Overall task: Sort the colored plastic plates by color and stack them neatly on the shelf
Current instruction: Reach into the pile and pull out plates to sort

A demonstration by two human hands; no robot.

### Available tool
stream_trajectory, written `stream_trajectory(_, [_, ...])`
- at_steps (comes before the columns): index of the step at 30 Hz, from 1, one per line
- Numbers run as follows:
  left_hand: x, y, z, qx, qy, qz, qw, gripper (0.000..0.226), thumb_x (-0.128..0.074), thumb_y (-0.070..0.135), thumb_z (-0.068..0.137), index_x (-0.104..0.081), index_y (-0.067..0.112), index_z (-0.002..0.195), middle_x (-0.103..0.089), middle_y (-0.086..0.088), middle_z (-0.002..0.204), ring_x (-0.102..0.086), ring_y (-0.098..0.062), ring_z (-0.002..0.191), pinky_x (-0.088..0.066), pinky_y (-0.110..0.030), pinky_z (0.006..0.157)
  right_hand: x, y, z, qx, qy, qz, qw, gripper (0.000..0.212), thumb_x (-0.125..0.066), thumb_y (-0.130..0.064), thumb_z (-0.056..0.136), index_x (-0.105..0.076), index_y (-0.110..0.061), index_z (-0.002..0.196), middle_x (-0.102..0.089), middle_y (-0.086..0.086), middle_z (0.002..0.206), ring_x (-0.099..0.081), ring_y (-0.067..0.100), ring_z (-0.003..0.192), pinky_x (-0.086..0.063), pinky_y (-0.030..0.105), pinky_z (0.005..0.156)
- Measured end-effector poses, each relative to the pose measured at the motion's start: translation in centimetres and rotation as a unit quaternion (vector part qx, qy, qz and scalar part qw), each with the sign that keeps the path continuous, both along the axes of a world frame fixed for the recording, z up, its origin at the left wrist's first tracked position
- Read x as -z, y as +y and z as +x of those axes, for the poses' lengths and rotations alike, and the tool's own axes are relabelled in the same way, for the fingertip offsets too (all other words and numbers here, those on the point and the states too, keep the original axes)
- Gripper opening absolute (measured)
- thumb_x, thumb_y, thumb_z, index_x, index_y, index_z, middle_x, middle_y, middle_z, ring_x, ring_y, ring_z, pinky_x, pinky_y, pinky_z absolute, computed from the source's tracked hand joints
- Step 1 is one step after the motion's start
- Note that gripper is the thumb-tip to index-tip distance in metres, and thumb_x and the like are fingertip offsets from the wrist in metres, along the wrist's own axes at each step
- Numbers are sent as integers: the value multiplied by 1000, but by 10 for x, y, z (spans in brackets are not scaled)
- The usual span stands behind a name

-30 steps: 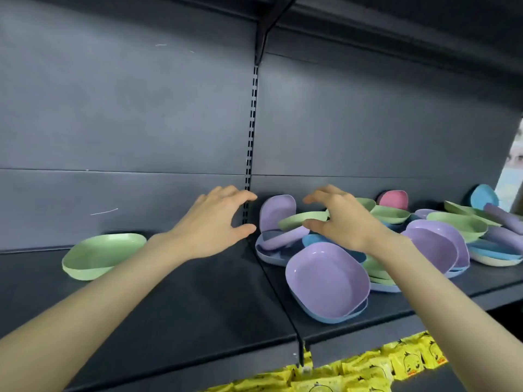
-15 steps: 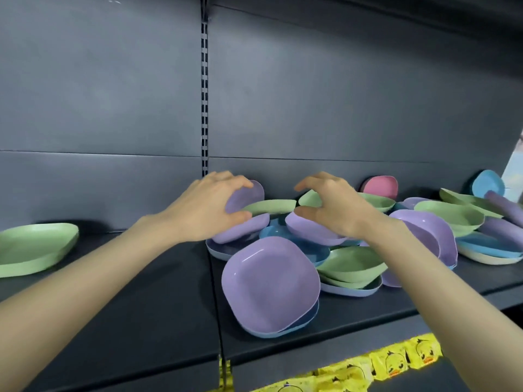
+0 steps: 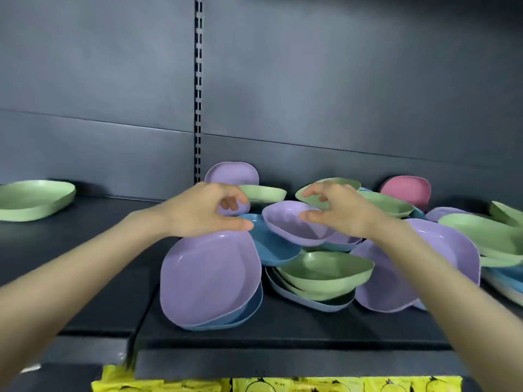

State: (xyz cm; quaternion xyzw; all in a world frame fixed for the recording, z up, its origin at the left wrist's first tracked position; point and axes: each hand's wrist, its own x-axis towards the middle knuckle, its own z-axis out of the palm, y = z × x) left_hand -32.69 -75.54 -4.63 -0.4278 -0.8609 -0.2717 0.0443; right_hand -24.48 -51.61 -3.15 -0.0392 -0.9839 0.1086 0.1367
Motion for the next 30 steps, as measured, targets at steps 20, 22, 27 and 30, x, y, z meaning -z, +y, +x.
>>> stream_trajectory(20, [14, -9, -10, -27, -179, -85, 980, 33, -84, 29, 66, -66, 27, 94, -68, 10, 88, -60, -2, 77, -46, -14, 67, 10, 23, -22, -18, -117, -1, 993, 65, -70, -51, 73, -47, -17, 123, -56, 5, 117, -53, 25, 106, -46, 39, 92])
stream_trajectory(22, [15, -8, -11, -25, -180, -81, 980, 29, -84, 27, 67, -66, 23, 90, -68, 5, 88, -60, -4, 74, -46, -16, 66, 10, 24, -21, -18, -108, 4, 994, 67, -71, -51, 72, -47, -16, 124, -55, 5, 119, -51, 25, 108, -46, 40, 93])
stream_trajectory(27, [14, -6, -12, -15, -177, -71, 981, 24, -83, 27, 68, -67, 14, 80, -67, 1, 78, -61, -9, 68, -46, -19, 62, 7, 30, -16, -1, -97, 27, 995, 75, -71, -56, 68, -45, -18, 127, -45, 2, 123, -47, 23, 108, -45, 38, 92])
stream_trajectory(30, [13, -6, -13, -11, -170, -67, 983, 40, -81, 42, 66, -64, 6, 74, -57, 0, 67, -52, -11, 61, -40, -19, 59, 10, 31, -14, 11, -114, 21, 993, 76, -72, -56, 67, -45, -20, 127, -44, 1, 120, -48, 25, 109, -46, 37, 90])
